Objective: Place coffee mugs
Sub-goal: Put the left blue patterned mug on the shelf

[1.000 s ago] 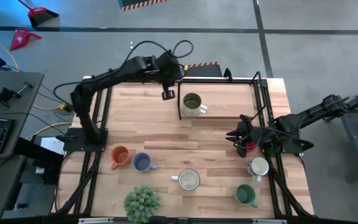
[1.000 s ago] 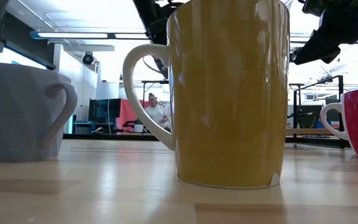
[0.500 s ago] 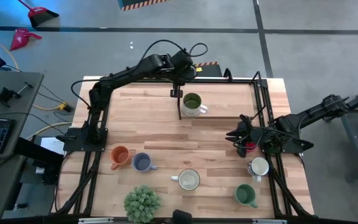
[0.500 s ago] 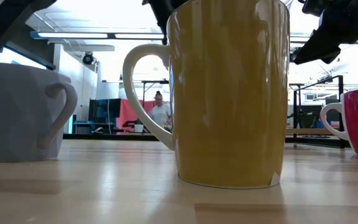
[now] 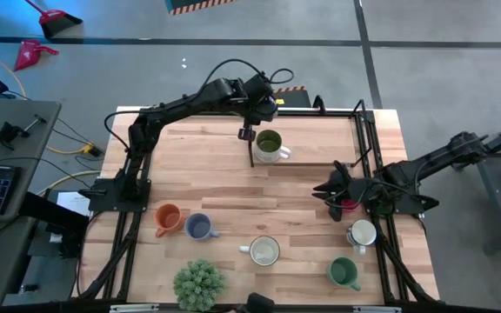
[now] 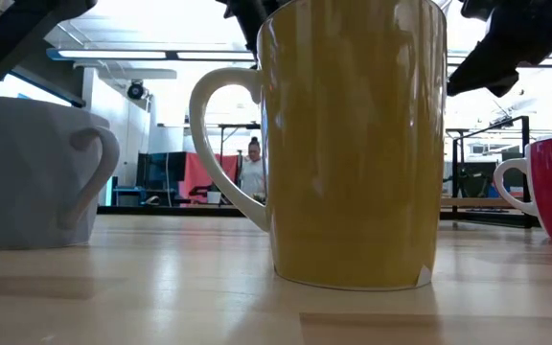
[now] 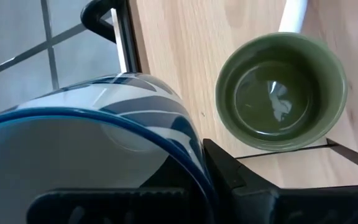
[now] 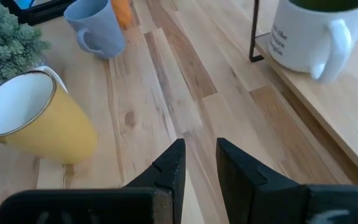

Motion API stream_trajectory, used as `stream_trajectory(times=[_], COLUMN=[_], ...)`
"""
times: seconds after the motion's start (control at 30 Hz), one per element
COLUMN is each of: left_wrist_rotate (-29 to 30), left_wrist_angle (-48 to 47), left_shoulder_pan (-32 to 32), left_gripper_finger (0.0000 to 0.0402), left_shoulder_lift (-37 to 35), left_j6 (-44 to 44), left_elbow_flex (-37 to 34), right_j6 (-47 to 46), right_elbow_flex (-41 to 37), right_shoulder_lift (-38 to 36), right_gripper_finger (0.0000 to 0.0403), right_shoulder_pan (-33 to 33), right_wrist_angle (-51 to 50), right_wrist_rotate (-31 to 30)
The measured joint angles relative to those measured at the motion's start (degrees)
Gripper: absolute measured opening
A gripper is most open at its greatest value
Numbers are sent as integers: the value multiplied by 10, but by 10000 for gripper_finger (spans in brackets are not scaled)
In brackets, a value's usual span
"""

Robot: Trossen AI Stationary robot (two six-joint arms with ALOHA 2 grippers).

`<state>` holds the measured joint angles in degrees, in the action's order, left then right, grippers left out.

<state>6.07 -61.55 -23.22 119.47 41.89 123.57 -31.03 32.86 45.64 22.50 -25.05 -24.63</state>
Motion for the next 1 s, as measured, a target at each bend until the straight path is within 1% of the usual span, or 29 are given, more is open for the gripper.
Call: stream_trajectory(times=[0.33,0.4,0.53,0.73,1.0], left_wrist_rotate=[-9,-9,-13,-16,-22], left_wrist_angle=[7,15,23,22,-18], left_shoulder_pan=[2,5,17,63,134], left_gripper_finger=[5,5,5,5,5], left_shoulder_lift=[0,0,0,0,0], left_j6=[2,2,1,-12,-55], left_elbow_flex=[0,0,0,0,0], right_j6=[15,16,22,31,26], right_elbow_flex=[0,0,0,0,0], right_shoulder_lift=[75,84,89,87,87], right_gripper_finger=[67,67,67,67,67], right_shoulder_pan=[0,0,0,0,0], right_wrist_angle=[34,45,45,38,-3], right_wrist_rotate=[9,-6,-6,-6,-14])
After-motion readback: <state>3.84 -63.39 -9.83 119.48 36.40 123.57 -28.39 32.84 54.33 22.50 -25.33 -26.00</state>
